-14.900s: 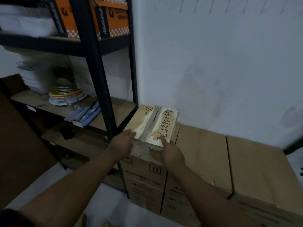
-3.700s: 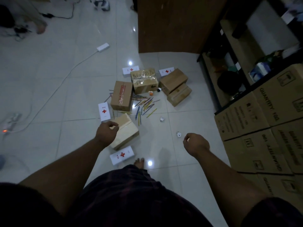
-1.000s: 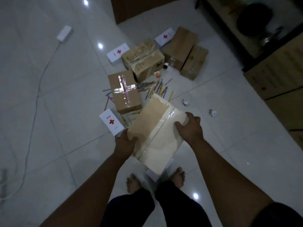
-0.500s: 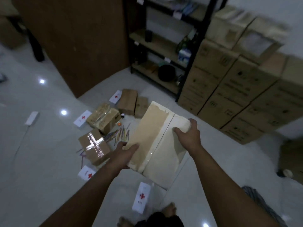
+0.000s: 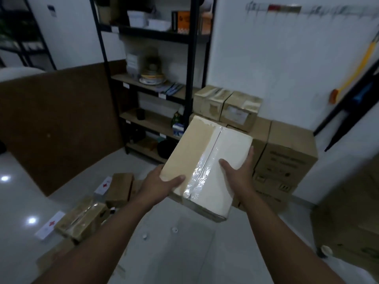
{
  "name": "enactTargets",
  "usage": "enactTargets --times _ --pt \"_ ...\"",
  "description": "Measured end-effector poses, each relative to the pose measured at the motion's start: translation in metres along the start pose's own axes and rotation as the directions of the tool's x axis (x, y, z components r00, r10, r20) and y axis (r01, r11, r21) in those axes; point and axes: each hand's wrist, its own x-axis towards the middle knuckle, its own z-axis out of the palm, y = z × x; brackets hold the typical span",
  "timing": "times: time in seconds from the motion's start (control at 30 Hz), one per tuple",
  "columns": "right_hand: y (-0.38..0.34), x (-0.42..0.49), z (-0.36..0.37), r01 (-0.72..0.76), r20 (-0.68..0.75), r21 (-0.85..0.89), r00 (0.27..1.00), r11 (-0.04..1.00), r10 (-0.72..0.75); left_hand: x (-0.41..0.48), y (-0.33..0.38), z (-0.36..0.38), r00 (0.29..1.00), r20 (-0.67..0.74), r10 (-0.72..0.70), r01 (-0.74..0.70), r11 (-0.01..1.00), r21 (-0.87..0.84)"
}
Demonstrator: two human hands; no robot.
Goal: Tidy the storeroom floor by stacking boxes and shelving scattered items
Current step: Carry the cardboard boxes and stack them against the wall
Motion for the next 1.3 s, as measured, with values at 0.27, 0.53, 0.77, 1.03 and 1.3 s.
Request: enactTargets --times 0.27,0.53,0.77,1.03,1.3 --pt "-0.027 0.078 -0.052 0.085 -0.121 0.074 0.99 0.994 -0.076 0.06 0.072 0.043 0.956 -0.059 0.286 -0.258 0.922 0.289" --pt "-0.035 0.174 -0.045 0.099 -0.122 0.051 0.988 0.994 -0.092 0.158 0.097 0.08 0.969 0.006 0.246 -0.245 0.969 -0.04" --pt "-0.059 0.306 -0.017 0.16 -0.114 -0.071 0.979 0.984 -0.168 0.301 0.127 0.105 0.948 0.004 0.318 -0.316 0.942 -0.111" --pt "-0.062 0.459 0.037 0.213 -0.14 -0.123 0.963 0.969 -0.229 0.459 0.167 0.106 0.937 0.024 0.348 -0.343 0.931 -0.124" --pt "-0.057 0.58 0.075 0.152 -0.105 -0.197 0.979 0.969 -0.175 0.574 0.184 0.113 0.958 -0.023 0.287 -0.287 0.958 -0.019"
